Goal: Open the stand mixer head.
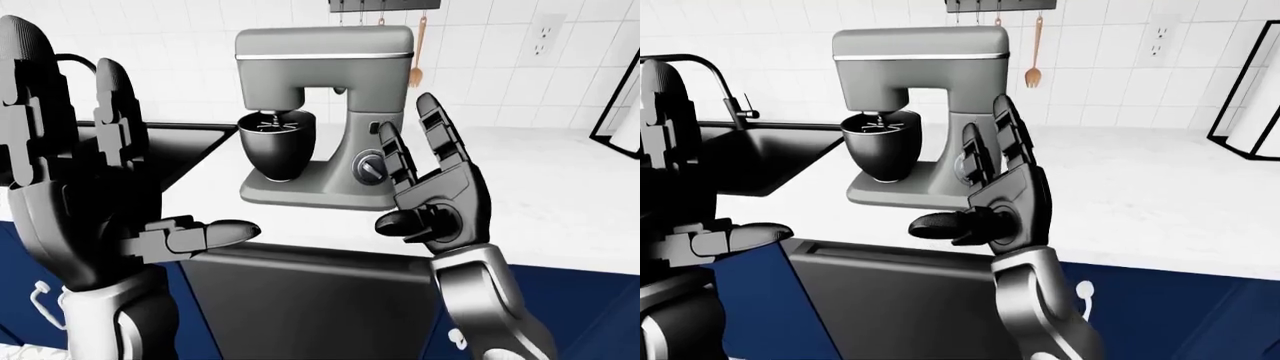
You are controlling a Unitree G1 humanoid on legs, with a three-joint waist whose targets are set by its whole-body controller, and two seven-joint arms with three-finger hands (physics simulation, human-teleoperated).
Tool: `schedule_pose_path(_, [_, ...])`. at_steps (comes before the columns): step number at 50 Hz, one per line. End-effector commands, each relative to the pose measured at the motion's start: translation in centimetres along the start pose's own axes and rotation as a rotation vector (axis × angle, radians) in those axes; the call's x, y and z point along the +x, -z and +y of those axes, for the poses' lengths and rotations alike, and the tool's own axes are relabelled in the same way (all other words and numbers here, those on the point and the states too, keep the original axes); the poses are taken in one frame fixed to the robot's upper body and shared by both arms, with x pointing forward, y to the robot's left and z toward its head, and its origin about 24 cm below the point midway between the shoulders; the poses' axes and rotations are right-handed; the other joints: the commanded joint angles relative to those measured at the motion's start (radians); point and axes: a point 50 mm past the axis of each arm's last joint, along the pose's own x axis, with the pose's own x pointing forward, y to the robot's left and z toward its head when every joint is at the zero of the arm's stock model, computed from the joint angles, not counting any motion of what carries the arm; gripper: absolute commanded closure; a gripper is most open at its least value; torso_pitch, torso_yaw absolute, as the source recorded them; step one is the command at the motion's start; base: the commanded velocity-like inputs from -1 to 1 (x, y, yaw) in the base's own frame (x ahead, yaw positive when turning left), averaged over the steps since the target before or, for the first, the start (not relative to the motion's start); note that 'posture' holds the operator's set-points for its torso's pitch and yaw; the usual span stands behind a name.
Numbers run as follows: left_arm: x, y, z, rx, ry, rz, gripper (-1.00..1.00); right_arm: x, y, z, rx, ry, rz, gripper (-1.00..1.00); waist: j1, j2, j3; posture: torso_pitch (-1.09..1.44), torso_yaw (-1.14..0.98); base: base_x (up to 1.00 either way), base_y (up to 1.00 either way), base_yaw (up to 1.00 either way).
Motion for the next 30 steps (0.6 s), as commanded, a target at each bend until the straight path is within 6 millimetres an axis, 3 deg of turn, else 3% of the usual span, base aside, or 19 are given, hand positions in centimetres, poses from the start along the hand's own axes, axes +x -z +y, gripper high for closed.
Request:
schedule_pose_path(1, [0.2, -0.7, -0.3, -0.005, 0.016, -0.048, -1.0, 0.1, -0.8, 0.7, 0.004, -0.045, -0.055, -1.0, 0.0, 0.002, -0.001, -0.35, 0.0, 0.0, 0.0, 0.0])
schedule_pose_path(30, [0.2, -0.7, -0.3, -0.005, 0.016, -0.047, -1.0, 1.3, -0.4, 0.1, -0.006, -0.041, -0.063, -1.0, 0.001, 0.005, -0.001, -0.35, 0.0, 0.0, 0.0, 0.0])
